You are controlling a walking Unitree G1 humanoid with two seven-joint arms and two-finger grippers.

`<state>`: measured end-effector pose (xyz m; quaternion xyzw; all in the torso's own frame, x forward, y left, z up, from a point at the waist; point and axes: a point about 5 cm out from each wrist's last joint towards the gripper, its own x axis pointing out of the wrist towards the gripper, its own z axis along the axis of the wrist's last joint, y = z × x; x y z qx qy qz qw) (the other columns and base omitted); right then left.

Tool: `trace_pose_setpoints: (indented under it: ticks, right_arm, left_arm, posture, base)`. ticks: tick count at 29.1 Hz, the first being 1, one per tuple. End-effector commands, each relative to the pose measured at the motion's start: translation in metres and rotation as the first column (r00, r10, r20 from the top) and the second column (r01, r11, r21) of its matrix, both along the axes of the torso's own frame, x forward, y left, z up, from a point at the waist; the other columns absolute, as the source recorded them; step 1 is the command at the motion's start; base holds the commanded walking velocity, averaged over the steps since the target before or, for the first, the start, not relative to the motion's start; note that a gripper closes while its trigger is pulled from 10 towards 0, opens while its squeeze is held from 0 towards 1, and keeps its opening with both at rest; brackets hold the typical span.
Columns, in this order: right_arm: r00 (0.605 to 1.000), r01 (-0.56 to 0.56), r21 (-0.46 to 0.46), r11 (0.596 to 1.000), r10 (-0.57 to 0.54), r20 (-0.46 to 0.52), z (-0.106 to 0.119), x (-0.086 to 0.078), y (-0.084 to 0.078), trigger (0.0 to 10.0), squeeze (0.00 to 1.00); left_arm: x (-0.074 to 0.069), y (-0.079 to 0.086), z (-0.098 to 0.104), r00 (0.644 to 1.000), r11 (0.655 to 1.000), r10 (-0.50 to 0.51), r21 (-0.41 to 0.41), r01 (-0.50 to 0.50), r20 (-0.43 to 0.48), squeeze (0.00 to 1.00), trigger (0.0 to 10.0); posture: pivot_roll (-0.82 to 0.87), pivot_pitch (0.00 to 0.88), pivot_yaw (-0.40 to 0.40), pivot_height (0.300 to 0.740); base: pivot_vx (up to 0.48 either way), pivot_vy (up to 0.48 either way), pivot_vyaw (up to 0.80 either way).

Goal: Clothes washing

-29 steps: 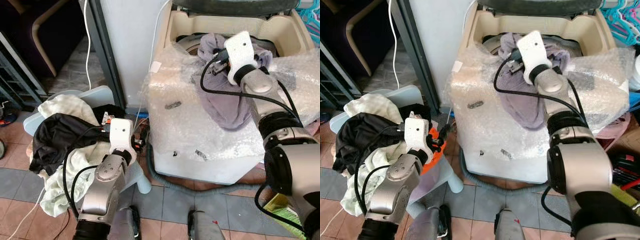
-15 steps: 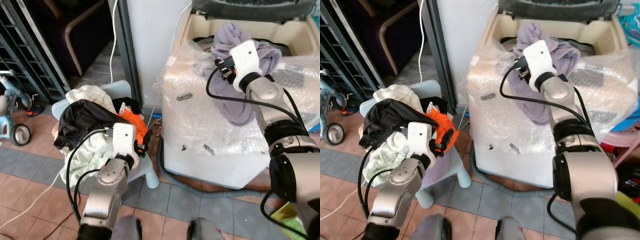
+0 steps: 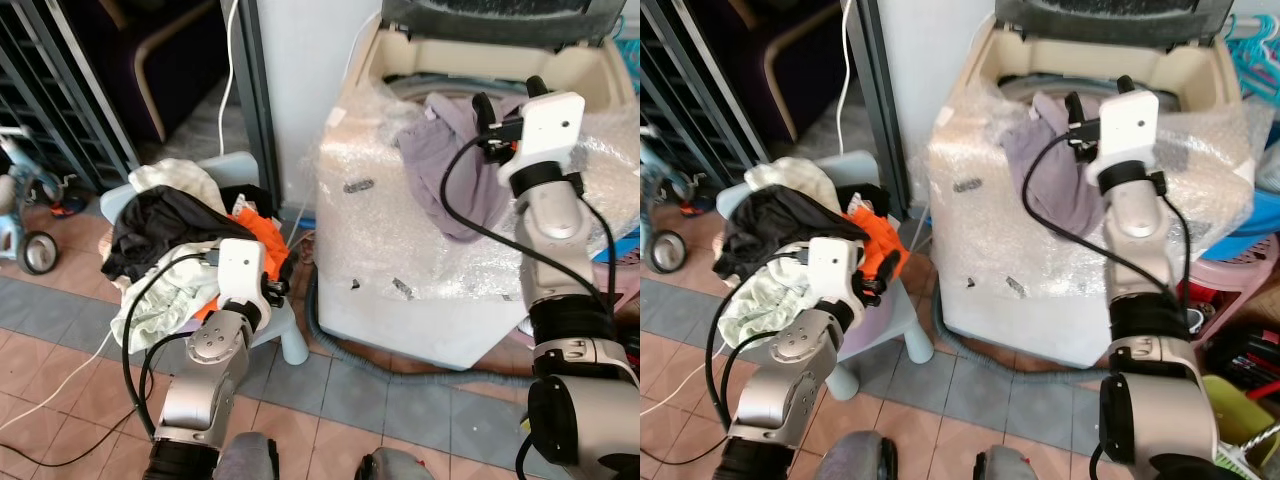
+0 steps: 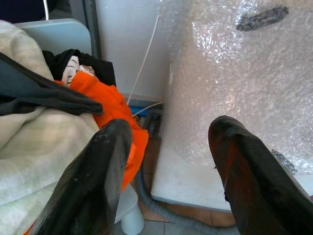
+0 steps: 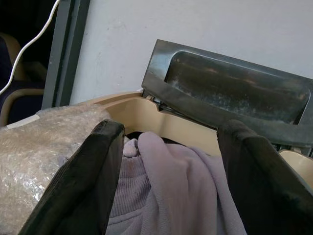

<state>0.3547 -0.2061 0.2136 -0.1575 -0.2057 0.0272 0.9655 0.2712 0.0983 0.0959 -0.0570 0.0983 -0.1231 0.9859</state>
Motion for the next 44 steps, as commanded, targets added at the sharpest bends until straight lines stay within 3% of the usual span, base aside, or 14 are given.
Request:
trace_pose_setpoints:
  ticks: [1,7,12,15,19,20,26,30,33,39,42,44]
  right_arm:
    - [0.999,-0.002,0.007,1.0,0.002,0.033,0.003,-0.011,0.005,10.0,0.0]
    - [1.0,0.011,-0.034,0.999,-0.012,-0.016,-0.016,-0.032,0.009,10.0,0.0]
    - [0.997,0.019,-0.053,0.998,-0.022,-0.071,-0.021,-0.033,0.003,10.0,0.0]
    - [0.99,0.038,-0.014,0.999,-0.039,-0.136,-0.032,-0.034,-0.002,10.0,0.0]
    - [0.969,0.073,0.048,0.996,-0.06,-0.238,-0.055,-0.047,-0.007,10.0,0.0]
    - [0.951,0.093,0.07,0.993,-0.068,-0.303,-0.075,-0.06,-0.004,10.0,0.0]
    - [0.928,0.169,0.054,0.984,-0.14,-0.344,-0.106,-0.079,0.009,10.0,0.0]
    - [0.882,0.278,0.029,0.96,-0.243,-0.403,-0.131,-0.082,0.004,10.0,0.0]
    - [0.849,0.306,0.047,0.951,-0.251,-0.465,-0.141,-0.085,0.002,10.0,0.0]
    - [0.858,0.279,0.081,0.957,-0.21,-0.469,-0.141,-0.101,0.003,10.0,0.0]
    - [0.874,0.316,0.045,0.948,-0.273,-0.401,-0.132,-0.115,-0.008,10.0,0.0]
    - [0.868,0.337,0.045,0.94,-0.292,-0.402,-0.132,-0.117,-0.011,10.0,0.0]
  left_arm:
    - [0.0,0.003,-0.001,1.0,1.0,0.021,0.004,-0.021,0.001,0.0,10.0]
    - [0.001,0.013,0.0,0.997,0.997,0.072,0.015,-0.073,0.037,0.0,10.0]
    - [0.006,0.016,0.003,0.994,0.995,0.081,0.044,-0.084,0.067,0.0,10.0]
    - [0.01,0.016,-0.001,0.995,0.995,0.072,0.068,-0.077,0.065,0.0,10.0]
    - [0.013,0.017,-0.003,0.996,0.995,0.054,0.081,-0.059,0.071,0.0,10.0]
    - [0.01,0.025,-0.008,0.994,0.992,0.089,0.084,-0.095,0.071,0.0,10.0]
    - [-0.001,0.043,-0.025,0.986,0.98,0.159,0.11,-0.163,0.044,0.0,10.0]
    - [0.002,0.043,-0.031,0.99,0.98,0.129,0.143,-0.137,0.065,0.0,10.0]
    - [0.008,0.044,-0.026,0.989,0.978,0.119,0.161,-0.132,0.085,0.0,10.0]
    - [-0.013,0.059,-0.037,0.987,0.972,0.156,0.172,-0.16,0.036,0.0,10.0]
    - [-0.029,0.061,-0.041,0.99,0.97,0.127,0.201,-0.138,0.066,0.0,10.0]
    - [-0.028,0.061,-0.043,0.989,0.972,0.139,0.185,-0.147,0.055,0.0,10.0]
  posture:
    - [-0.07,0.085,0.047,0.74]
    - [-0.08,0.067,0.071,0.74]
    - [-0.1,0.052,0.093,0.74]
    - [-0.1,0.002,0.083,0.74]
    - [-0.07,0.0,0.07,0.74]
    - [-0.07,0.0,0.072,0.74]
    - [-0.08,0.0,0.077,0.74]
    - [-0.01,0.0,0.002,0.74]
    - [-0.01,0.0,0.009,0.74]
    - [-0.05,0.0,0.063,0.74]
    - [-0.06,0.0,0.059,0.74]
    - [-0.06,0.0,0.059,0.74]
  base:
    - [0.0,0.0,0.0]
    - [0.0,0.0,0.0]
    - [0.0,0.0,0.0]
    - [0.0,0.0,0.0]
    - [0.0,0.0,0.0]
    - [0.0,0.0,0.0]
    - [0.0,0.0,0.0]
    - [0.0,0.0,0.0]
    - [0.0,0.0,0.0]
    - [0.0,0.0,0.0]
    - [0.0,0.0,0.0]
    - [0.0,0.0,0.0]
